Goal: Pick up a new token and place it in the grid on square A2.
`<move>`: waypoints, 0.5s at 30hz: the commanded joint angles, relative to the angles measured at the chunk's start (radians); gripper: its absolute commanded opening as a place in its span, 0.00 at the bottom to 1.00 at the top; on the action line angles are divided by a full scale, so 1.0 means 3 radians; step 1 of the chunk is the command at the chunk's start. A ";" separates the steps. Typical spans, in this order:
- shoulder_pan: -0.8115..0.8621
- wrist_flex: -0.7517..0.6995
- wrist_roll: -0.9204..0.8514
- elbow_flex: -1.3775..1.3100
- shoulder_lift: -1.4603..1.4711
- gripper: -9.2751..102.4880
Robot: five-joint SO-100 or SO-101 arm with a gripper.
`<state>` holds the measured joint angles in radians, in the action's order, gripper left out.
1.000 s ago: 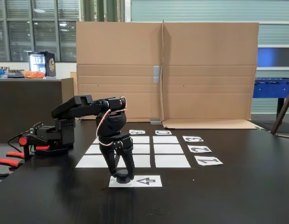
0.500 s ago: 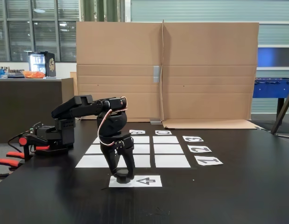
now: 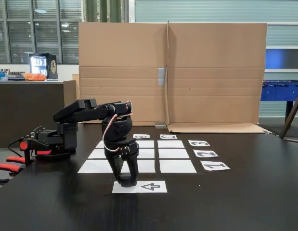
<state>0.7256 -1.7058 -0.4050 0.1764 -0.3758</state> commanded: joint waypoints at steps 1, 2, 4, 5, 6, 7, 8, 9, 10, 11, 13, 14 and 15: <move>-0.0010 -0.0026 -0.0015 -0.0143 -0.0051 0.23; -0.0010 -0.0036 -0.0015 -0.0164 -0.0056 0.23; -0.0010 -0.0056 -0.0015 -0.0174 -0.0087 0.23; -0.0010 -0.0066 -0.0010 -0.0174 -0.0112 0.23; -0.0010 -0.0072 -0.0005 -0.0174 -0.0143 0.23; -0.0010 -0.0087 0.0000 -0.0174 -0.0174 0.23; -0.0015 -0.0097 0.0000 -0.0174 -0.0215 0.23; -0.0020 -0.0097 0.0005 -0.0159 -0.0251 0.23; -0.0031 -0.0102 0.0015 -0.0153 -0.0291 0.23; -0.0046 -0.0107 0.0020 -0.0143 -0.0337 0.23; -0.0082 -0.0112 0.0046 -0.0092 -0.0440 0.23; -0.0102 -0.0112 0.0061 -0.0046 -0.0506 0.23; -0.0133 -0.0112 0.0077 0.0010 -0.0583 0.23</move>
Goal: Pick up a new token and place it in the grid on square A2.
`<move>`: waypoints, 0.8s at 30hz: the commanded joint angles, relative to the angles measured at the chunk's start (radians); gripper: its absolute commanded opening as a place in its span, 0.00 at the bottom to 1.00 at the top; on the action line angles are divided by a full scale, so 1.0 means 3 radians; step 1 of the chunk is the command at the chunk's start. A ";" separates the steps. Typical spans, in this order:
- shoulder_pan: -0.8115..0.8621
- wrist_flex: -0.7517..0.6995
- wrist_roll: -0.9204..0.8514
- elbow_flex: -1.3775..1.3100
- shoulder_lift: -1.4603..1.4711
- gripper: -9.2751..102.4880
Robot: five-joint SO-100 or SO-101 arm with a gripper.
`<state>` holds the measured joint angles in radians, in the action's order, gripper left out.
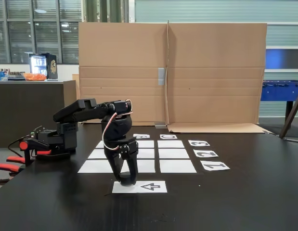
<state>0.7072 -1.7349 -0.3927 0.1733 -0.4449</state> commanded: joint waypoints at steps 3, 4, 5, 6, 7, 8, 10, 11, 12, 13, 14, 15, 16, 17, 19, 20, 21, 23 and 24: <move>-0.0174 -0.0020 0.0066 0.0159 -0.0532 0.23; -0.0215 -0.0020 0.0082 0.0199 -0.0583 0.23; -0.0256 -0.0020 0.0092 0.0245 -0.0639 0.23; -0.0297 -0.0020 0.0107 0.0302 -0.0706 0.23; -0.0348 -0.0020 0.0112 0.0368 -0.0772 0.23; -0.0404 -0.0020 0.0128 0.0440 -0.0844 0.23; -0.0522 -0.0020 0.0153 0.0583 -0.0992 0.23; -0.0578 -0.0020 0.0169 0.0665 -0.1074 0.23; -0.0644 -0.0020 0.0184 0.0741 -0.1156 0.23; -0.0711 -0.0020 0.0194 0.0823 -0.1243 0.23; -0.0777 -0.0020 0.0205 0.0905 -0.1324 0.23; -0.0839 -0.0020 0.0215 0.0987 -0.1411 0.23; -0.0905 -0.0020 0.0225 0.1074 -0.1503 0.23; -0.0972 -0.0020 0.0235 0.1166 -0.1595 0.23; -0.1099 -0.0020 0.0240 0.1370 -0.1779 0.23; -0.1156 -0.0020 0.0240 0.1478 -0.1877 0.23; -0.1212 -0.0020 0.0240 0.1590 -0.1974 0.23; -0.1309 -0.0020 0.0240 0.1815 -0.2168 0.23; -0.1355 -0.0015 0.0235 0.1923 -0.2265 0.23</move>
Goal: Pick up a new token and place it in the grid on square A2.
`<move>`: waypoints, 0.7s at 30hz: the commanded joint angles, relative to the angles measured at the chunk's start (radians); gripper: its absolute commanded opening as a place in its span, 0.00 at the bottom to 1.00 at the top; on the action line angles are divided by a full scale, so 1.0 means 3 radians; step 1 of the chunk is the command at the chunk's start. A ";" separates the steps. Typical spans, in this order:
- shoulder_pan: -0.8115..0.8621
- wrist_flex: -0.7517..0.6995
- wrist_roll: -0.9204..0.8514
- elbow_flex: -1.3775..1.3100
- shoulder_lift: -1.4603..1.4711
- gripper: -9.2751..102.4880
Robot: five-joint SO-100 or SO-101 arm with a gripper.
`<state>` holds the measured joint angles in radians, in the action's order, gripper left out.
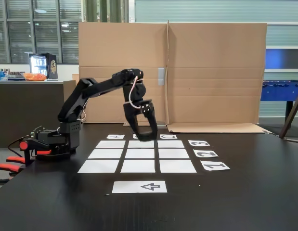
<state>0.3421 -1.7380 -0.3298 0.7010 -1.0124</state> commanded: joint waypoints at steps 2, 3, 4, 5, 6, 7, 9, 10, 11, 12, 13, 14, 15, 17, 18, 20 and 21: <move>-0.0220 -0.0005 0.0015 0.0389 -0.0578 0.23; -0.0261 0.0000 0.0005 0.0506 -0.0701 0.23; -0.0307 0.0005 -0.0005 0.0639 -0.0823 0.23; -0.0358 0.0005 -0.0010 0.0772 -0.0951 0.23; -0.0409 0.0010 -0.0020 0.0895 -0.1084 0.23; -0.0465 0.0010 -0.0026 0.1023 -0.1222 0.23; -0.0583 0.0010 -0.0031 0.1273 -0.1498 0.23; -0.0639 0.0010 -0.0036 0.1391 -0.1616 0.23; -0.0695 0.0015 -0.0041 0.1519 -0.1744 0.23; -0.0757 0.0015 -0.0041 0.1646 -0.1866 0.23; -0.0818 0.0015 -0.0051 0.1790 -0.1989 0.23; -0.0885 0.0015 -0.0066 0.1923 -0.2117 0.23; -0.0946 0.0015 -0.0077 0.2066 -0.2234 0.23; -0.1079 0.0020 -0.0102 0.2337 -0.2465 0.23; -0.1135 0.0020 -0.0123 0.2465 -0.2567 0.23; -0.1243 0.0020 -0.0169 0.2710 -0.2782 0.23; -0.1299 0.0026 -0.0210 0.2838 -0.2894 0.23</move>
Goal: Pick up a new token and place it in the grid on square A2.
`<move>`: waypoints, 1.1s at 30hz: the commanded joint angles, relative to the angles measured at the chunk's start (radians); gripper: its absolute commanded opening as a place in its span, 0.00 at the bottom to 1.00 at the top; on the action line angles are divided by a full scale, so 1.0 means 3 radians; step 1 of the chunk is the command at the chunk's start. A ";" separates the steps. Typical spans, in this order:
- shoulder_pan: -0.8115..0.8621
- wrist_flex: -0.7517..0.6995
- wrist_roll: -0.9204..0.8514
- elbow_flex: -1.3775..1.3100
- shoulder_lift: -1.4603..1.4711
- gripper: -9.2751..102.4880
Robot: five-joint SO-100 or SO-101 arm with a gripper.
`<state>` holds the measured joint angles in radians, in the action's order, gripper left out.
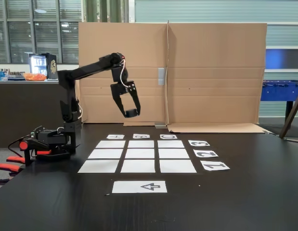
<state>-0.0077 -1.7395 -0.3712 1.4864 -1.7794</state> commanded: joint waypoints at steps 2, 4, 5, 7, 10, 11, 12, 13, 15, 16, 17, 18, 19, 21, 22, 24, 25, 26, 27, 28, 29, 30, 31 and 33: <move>-0.0230 0.0031 -0.0123 0.0445 -0.0547 0.23; -0.0312 0.0031 -0.0174 0.0649 -0.0747 0.23; -0.0353 0.0036 -0.0215 0.0757 -0.0854 0.23; -0.0389 0.0046 -0.0291 0.0941 -0.1023 0.23; -0.0368 0.0087 -0.0470 0.1217 -0.1283 0.23; -0.0327 0.0112 -0.0537 0.1283 -0.1355 0.23; -0.0276 0.0123 -0.0603 0.1355 -0.1411 0.23; -0.0235 0.0148 -0.0670 0.1427 -0.1473 0.23; -0.0189 0.0245 -0.0803 0.1636 -0.1636 0.23; -0.0164 0.0276 -0.0859 0.1713 -0.1698 0.23; -0.0118 0.0281 -0.0915 0.1718 -0.1718 0.23; -0.0092 0.0281 -0.0992 0.1754 -0.1749 0.23; -0.0082 0.0312 -0.1074 0.1836 -0.1805 0.23; -0.0092 0.0419 -0.1186 0.2071 -0.1912 0.23; -0.0102 0.0476 -0.1232 0.2194 -0.1938 0.23; -0.0087 0.0598 -0.1340 0.2393 -0.1969 0.23; -0.0077 0.0629 -0.1427 0.2475 -0.1984 0.23; -0.0061 0.0665 -0.1493 0.2546 -0.2030 0.23; -0.0051 0.0680 -0.1570 0.2603 -0.2081 0.23; -0.0051 0.0685 -0.1636 0.2659 -0.2137 0.23; -0.0061 0.0690 -0.1703 0.2715 -0.2199 0.23; -0.0077 0.0716 -0.1744 0.2771 -0.2260 0.23; -0.0082 0.0731 -0.1774 0.2817 -0.2291 0.23; -0.0097 0.0752 -0.1815 0.2879 -0.2296 0.23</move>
<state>-0.0307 -1.5263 -0.8958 2.3409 -2.4467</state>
